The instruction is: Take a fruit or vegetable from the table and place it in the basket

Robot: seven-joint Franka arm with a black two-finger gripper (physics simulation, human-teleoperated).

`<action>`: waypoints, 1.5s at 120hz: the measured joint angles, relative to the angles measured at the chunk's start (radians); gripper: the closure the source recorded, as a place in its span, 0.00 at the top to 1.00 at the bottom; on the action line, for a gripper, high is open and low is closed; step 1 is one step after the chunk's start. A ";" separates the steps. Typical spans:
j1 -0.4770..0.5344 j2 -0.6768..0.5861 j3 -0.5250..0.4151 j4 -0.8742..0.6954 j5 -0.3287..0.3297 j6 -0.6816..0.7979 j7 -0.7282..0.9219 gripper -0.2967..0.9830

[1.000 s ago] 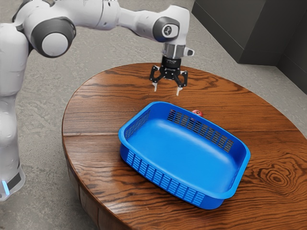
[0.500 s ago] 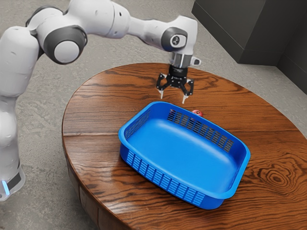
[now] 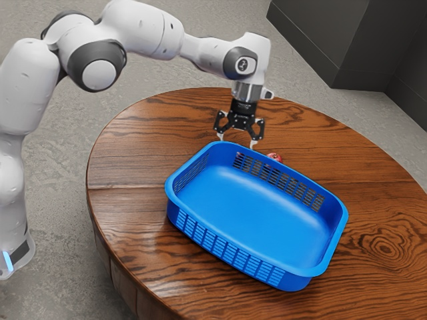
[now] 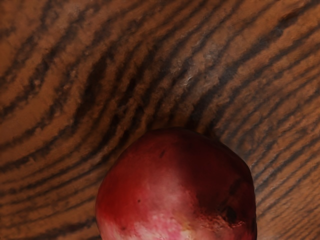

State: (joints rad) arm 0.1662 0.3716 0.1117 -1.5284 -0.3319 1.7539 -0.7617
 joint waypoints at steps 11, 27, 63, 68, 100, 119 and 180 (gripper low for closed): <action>0.001 0.009 -0.001 0.000 -0.003 0.000 0.002 0.76; 0.001 0.032 -0.002 0.001 -0.004 0.001 0.005 0.76; 0.002 0.042 -0.006 0.002 0.005 0.006 0.009 0.72; 0.002 0.043 -0.006 0.003 0.006 0.007 0.009 0.72; 0.001 0.055 -0.007 0.008 0.006 0.015 0.012 0.70; 0.001 0.056 -0.007 0.009 0.008 0.020 0.012 0.57; 0.001 0.024 -0.004 0.016 0.014 0.022 0.004 0.53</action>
State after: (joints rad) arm 0.1670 0.3961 0.1078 -1.5121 -0.3177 1.7764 -0.7577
